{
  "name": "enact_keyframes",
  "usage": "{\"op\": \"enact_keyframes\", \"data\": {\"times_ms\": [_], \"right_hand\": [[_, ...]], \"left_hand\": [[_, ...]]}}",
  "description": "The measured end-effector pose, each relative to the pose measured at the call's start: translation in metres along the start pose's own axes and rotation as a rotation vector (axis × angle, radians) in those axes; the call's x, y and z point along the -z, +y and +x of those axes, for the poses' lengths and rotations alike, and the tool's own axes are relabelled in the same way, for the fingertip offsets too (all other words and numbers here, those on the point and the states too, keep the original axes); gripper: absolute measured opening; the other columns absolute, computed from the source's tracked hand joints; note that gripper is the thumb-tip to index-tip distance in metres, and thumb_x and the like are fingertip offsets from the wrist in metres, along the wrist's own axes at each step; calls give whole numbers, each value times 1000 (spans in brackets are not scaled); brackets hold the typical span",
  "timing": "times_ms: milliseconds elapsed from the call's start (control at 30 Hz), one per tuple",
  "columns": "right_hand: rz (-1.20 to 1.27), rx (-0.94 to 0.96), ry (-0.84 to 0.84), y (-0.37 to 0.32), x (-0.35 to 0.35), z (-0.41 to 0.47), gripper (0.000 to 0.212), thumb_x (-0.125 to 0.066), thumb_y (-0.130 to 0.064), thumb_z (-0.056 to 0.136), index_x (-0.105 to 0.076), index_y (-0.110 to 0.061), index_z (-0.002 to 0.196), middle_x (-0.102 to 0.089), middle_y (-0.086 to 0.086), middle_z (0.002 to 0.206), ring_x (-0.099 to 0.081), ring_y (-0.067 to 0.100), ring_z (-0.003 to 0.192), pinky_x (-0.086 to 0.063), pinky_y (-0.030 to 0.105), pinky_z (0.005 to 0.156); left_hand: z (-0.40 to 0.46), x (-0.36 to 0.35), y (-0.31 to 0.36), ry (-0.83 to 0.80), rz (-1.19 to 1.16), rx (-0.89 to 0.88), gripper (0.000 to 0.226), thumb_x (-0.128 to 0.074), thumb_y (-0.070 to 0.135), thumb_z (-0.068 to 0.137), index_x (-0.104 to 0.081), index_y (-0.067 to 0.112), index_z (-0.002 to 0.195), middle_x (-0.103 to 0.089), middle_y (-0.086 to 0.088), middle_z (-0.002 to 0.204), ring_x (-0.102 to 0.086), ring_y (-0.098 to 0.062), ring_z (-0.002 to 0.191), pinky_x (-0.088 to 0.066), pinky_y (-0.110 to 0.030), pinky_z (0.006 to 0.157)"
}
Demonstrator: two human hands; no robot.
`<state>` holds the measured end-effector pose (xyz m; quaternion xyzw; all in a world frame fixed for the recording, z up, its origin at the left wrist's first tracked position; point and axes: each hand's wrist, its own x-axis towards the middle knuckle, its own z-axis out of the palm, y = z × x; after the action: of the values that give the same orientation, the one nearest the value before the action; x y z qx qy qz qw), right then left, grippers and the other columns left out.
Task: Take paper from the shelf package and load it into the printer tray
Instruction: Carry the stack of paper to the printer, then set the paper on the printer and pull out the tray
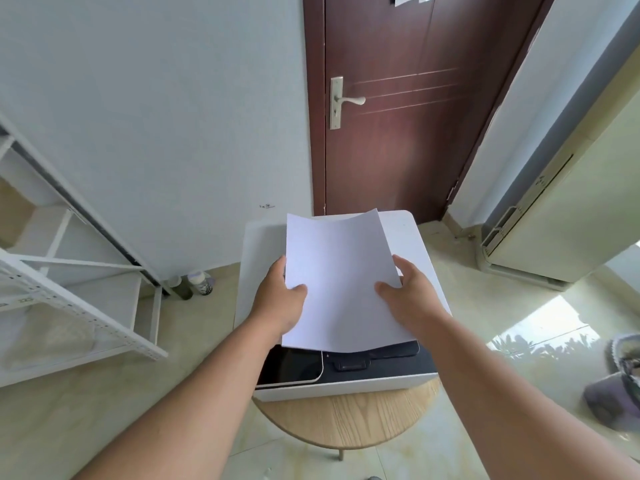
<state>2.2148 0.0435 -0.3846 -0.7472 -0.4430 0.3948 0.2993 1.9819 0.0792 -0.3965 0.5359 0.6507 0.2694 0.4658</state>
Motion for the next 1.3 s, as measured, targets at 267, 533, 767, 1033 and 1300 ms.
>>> {"op": "enact_keyframes", "data": {"times_ms": [267,533,767,1033,1300], "right_hand": [[-18,-83,48,11,-2,7,68,-62,-28,98,-34,-26,160,-69,-8,120,-68,21,100,-50,27,66],[76,-89,166,46,5,-34,45,-64,-22,87,-58,6,122,-66,27,118,-62,30,73,-54,41,71],[114,-73,329,102,7,-111,22,-68,-20,97,-70,-18,118,-73,-11,105,-70,16,104,-56,38,94],[14,-199,312,185,1,-124,36,-70,-29,95,-67,-17,129,-71,-9,102,-68,21,105,-49,34,91],[88,-170,69,242,-35,-68,71,-76,-34,93,-43,-18,154,-53,-3,152,-53,14,139,-50,42,108]], "left_hand": [[4,1,-13,50,24,50,72,-59,23,96,-27,26,160,-46,2,157,-48,-18,140,-43,-31,102],[-48,18,-39,55,-126,29,54,-61,13,96,-48,17,148,-55,3,149,-57,-8,127,-43,-35,113],[-107,47,-132,401,-188,-48,26,-63,19,97,-63,28,122,-70,14,116,-70,-18,110,-54,-42,101],[-126,16,-221,256,-19,97,41,-68,20,96,-56,10,134,-66,-4,128,-63,-15,115,-42,-16,85],[-85,-37,-256,192,-143,76,34,-66,28,98,-58,24,131,-62,13,134,-52,-2,132,-41,5,77]]}}
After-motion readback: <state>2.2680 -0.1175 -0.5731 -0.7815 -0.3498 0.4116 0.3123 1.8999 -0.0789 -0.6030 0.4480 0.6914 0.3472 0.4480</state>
